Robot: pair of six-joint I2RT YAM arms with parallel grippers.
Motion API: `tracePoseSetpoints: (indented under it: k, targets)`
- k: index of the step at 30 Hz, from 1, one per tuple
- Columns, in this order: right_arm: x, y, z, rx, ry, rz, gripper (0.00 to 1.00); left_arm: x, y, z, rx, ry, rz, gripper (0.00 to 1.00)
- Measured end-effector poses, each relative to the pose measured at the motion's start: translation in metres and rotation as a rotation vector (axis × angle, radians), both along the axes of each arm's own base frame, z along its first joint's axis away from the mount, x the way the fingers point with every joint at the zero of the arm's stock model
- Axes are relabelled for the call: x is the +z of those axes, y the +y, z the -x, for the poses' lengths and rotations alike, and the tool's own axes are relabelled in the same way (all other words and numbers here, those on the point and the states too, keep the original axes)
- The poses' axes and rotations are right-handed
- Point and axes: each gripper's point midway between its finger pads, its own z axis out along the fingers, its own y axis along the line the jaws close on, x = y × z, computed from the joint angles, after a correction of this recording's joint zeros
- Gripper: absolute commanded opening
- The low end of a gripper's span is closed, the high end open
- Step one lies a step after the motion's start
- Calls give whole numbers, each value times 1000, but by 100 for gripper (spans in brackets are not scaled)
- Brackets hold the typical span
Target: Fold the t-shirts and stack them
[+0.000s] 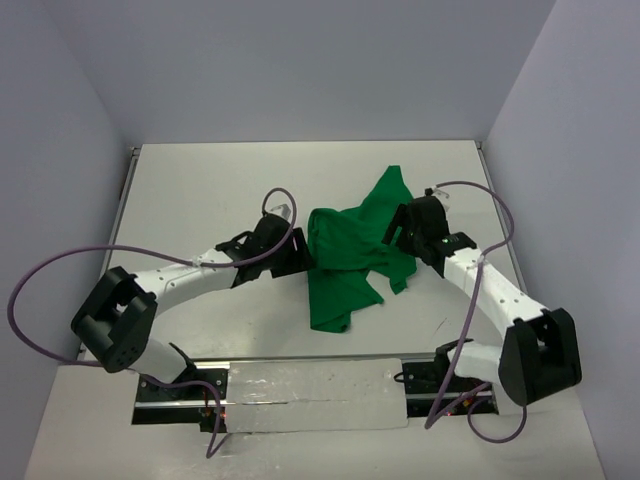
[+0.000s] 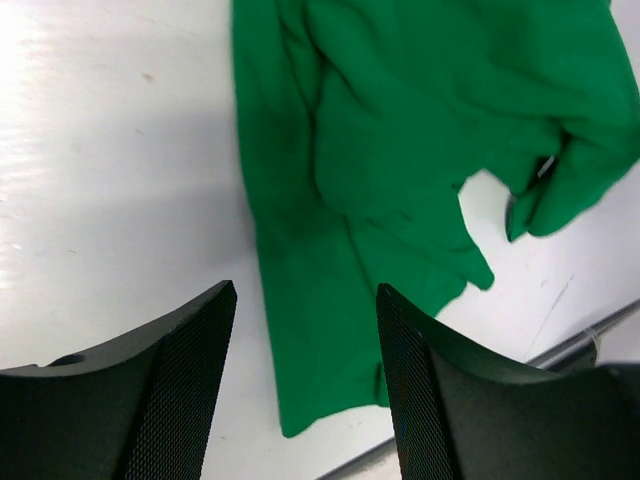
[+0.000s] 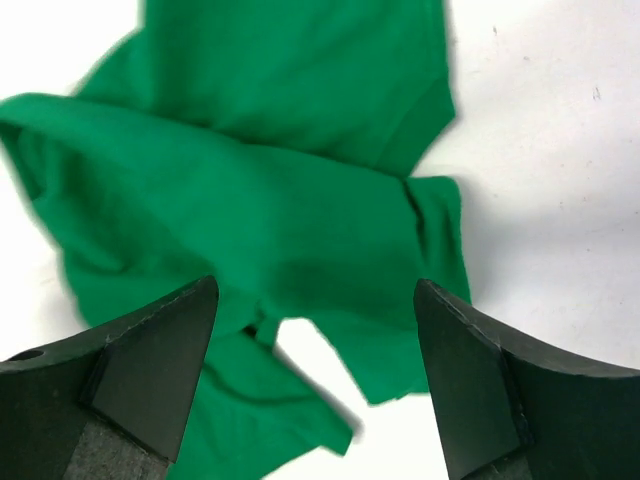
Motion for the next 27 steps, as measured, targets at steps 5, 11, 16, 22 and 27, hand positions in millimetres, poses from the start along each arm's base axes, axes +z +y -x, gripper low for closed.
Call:
tracePoseSetpoints:
  k: [5,11,16,22,27]
  targets:
    - [31,0,15,24,-116,-50,79,-7,-11,8,-39,7,-18,60]
    - [1,0,54,55,-98,-100,81,-25,-28,30,-84,34,-79,65]
    - [-69,0,93,55,114,-110,78,-9,-94,62,-200,2,-107,63]
    - [-80,4,87,52,143,-118,78,-12,-156,55,-180,-7,-88,61]
    - [-80,6,83,51,136,-125,78,-42,-153,45,-104,29,-167,60]
